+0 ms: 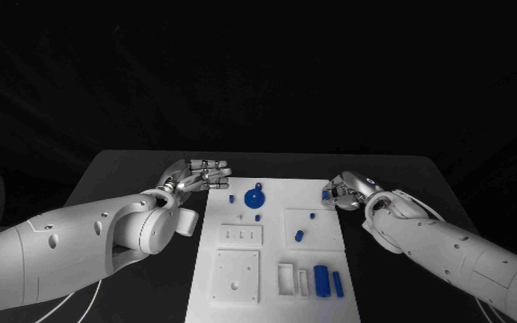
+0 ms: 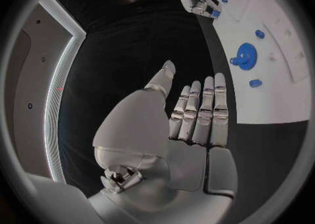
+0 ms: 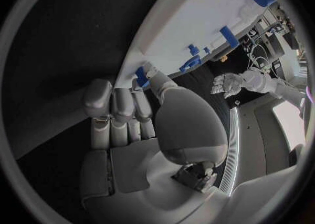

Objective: Assemble the parts on the task board

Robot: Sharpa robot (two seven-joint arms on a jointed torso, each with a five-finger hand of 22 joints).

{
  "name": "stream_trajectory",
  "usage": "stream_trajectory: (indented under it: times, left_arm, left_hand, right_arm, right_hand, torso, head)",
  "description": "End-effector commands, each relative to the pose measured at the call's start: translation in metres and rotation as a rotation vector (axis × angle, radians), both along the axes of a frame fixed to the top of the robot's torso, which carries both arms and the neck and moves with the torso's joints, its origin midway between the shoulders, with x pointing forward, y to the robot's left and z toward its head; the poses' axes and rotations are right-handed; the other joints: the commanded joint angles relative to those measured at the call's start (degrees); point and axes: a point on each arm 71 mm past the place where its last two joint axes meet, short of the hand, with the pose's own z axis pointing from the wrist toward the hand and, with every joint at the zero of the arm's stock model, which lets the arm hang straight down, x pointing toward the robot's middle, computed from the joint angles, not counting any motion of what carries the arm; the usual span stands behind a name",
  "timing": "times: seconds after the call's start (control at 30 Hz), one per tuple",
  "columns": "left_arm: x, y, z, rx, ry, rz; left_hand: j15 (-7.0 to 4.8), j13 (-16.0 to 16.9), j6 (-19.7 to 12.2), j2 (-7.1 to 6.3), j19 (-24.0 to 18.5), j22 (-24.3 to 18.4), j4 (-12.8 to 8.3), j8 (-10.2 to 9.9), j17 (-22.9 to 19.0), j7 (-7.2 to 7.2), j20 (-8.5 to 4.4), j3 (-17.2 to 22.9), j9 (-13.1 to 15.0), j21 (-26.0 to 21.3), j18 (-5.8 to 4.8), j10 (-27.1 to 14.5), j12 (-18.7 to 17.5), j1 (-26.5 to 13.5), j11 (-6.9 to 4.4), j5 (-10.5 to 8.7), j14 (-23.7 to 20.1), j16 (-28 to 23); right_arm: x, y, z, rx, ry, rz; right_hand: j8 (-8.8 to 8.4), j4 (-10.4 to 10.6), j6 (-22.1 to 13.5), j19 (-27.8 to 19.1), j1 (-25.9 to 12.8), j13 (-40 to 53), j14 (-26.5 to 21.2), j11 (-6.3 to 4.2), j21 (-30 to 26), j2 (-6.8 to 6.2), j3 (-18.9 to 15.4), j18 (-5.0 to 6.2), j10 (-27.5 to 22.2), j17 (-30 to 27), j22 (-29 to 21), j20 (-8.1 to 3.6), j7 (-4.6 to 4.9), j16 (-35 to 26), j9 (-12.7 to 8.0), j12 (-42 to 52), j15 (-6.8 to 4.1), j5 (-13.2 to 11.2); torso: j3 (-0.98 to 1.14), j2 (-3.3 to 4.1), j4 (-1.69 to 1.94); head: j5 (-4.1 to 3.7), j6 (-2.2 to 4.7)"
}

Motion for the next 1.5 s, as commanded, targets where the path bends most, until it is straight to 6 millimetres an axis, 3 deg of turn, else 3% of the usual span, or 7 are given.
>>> stream_trajectory:
  times: [0.03, 0.43, 0.63, 0.83, 1.0, 1.27, 1.5]
  left_arm:
    - [0.000, -0.003, 0.001, -0.004, -0.004, -0.016]
    - [-0.001, -0.003, 0.000, 0.019, 0.004, -0.054]
    - [-0.002, -0.003, -0.002, 0.057, 0.038, -0.088]
    - [0.002, -0.006, 0.002, 0.135, 0.099, -0.167]
    - [0.010, -0.009, 0.009, 0.207, 0.138, -0.197]
    - [0.022, -0.016, 0.008, 0.298, 0.184, -0.225]
    - [0.026, -0.028, 0.004, 0.357, 0.207, -0.248]
  left_hand:
    - [0.12, 0.05, -0.50, -0.23, 0.23, -0.03, 0.40, 0.00, -0.04, 0.10, -0.02, -0.04, -0.07, -0.36, -0.46, -0.40, 0.23, 0.37, 0.08, 0.10, 0.03, -0.02]
    - [-1.07, 0.04, 2.73, 0.93, 1.68, 0.26, 0.18, 0.17, 0.19, -0.37, -1.20, -0.40, 0.08, 0.52, -0.89, 2.97, 0.25, 0.20, -0.64, 0.08, 4.63, 0.44]
    - [-5.60, 0.10, 5.81, 1.64, 7.84, 3.03, 0.79, 0.30, 2.74, -1.34, -5.85, -0.90, 0.24, 6.16, -2.47, 11.67, 0.21, -1.36, -3.61, 0.02, 14.55, 6.91]
    - [-10.35, 0.60, 8.97, 1.60, 9.77, 11.97, 2.72, 0.38, 17.00, -3.35, -11.33, -2.86, 0.46, 19.42, -5.21, 24.23, 0.68, -3.81, -8.02, -0.13, 16.33, 29.70]
    - [-13.12, 8.56, 15.61, 0.99, 7.44, 22.81, 3.37, 0.57, 29.47, -5.97, -14.15, -4.86, 3.37, 33.80, -5.55, 27.22, 13.54, -5.58, -10.74, 1.00, 12.93, 51.24]
    - [-15.16, 27.95, 17.54, -1.37, 1.21, 35.68, 4.14, 3.55, 33.57, -9.97, -15.82, -1.85, 25.69, 48.30, -4.54, 20.30, 34.53, -11.02, -13.20, 30.26, 10.44, 67.01]
    - [-15.08, 30.61, 16.11, -4.09, 0.08, 37.97, 9.12, 2.44, 30.84, -10.34, -15.56, 0.89, 48.21, 48.89, -4.30, 18.57, 37.48, -14.25, -13.10, 24.08, 9.26, 69.62]
  right_arm:
    - [0.000, 0.002, 0.000, 0.006, 0.001, 0.008]
    - [-0.001, 0.007, 0.005, 0.026, -0.027, 0.005]
    - [-0.004, 0.022, 0.018, 0.038, -0.026, 0.045]
    - [-0.010, 0.045, 0.032, 0.040, -0.018, 0.109]
    - [-0.016, 0.064, 0.044, 0.041, -0.014, 0.161]
    - [-0.023, 0.095, 0.054, 0.044, -0.008, 0.215]
    - [-0.028, 0.116, 0.058, 0.050, -0.004, 0.245]
  right_hand:
    - [-0.24, -0.62, 1.99, -0.12, -0.12, 1.09, -0.02, -0.58, 0.37, 1.02, 1.60, -1.09, -0.02, 0.20, 6.72, -0.59, -0.29, 0.18, 0.01, 0.17, -0.75, -0.36]
    - [0.11, -2.45, 2.88, -0.17, -0.93, 1.25, 0.08, -0.64, 0.77, 1.13, 3.36, -1.14, 0.19, 0.62, 6.73, -0.64, -0.46, 0.25, 0.15, 0.12, -0.72, -0.24]
    - [0.12, -2.72, 2.94, -0.17, -1.06, 1.24, 0.10, -0.58, 0.88, 0.92, 3.61, -1.07, 0.17, 0.67, 6.74, -0.50, -0.43, 0.28, 0.16, 0.08, -0.63, -0.12]
    - [0.12, -2.72, 3.02, -0.18, -1.16, 1.28, 0.11, -0.59, 0.87, 0.91, 3.49, -1.05, 0.20, 0.69, 6.74, -0.47, -0.46, 0.30, 0.17, 0.15, -0.62, -0.10]
    - [0.12, -2.75, 3.08, -0.21, -1.25, 1.29, 0.11, -0.58, 0.83, 0.81, 3.45, -1.04, 0.17, 0.67, 6.72, -0.43, -0.47, 0.28, 0.17, 0.15, -0.59, 0.06]
    - [0.10, -2.68, 3.07, -0.22, -1.23, 1.32, 0.12, -0.60, 0.77, 0.70, 3.39, -1.00, 0.17, 0.67, 6.70, -0.41, -0.48, 0.29, 0.15, 0.21, -0.60, 0.27]
    - [0.11, -2.70, 3.09, -0.23, -1.38, 1.34, 0.11, -0.57, 0.77, 0.58, 3.70, -0.95, 0.16, 0.65, 6.70, -0.35, -0.48, 0.29, 0.16, 0.24, -0.56, 0.32]
  torso:
    - [-0.02, -0.02, -0.01]
    - [0.03, -0.09, -0.20]
    - [0.09, -0.26, -0.53]
    - [0.14, -1.03, -1.04]
    - [0.19, -1.98, -1.38]
    - [0.28, -3.11, -1.87]
    - [0.23, -3.39, -1.97]
  head:
    - [-0.07, -0.06]
    - [0.29, -0.17]
    - [0.19, 0.27]
    - [0.63, 0.21]
    - [1.32, -0.12]
    - [1.84, -0.80]
    - [1.97, -1.44]
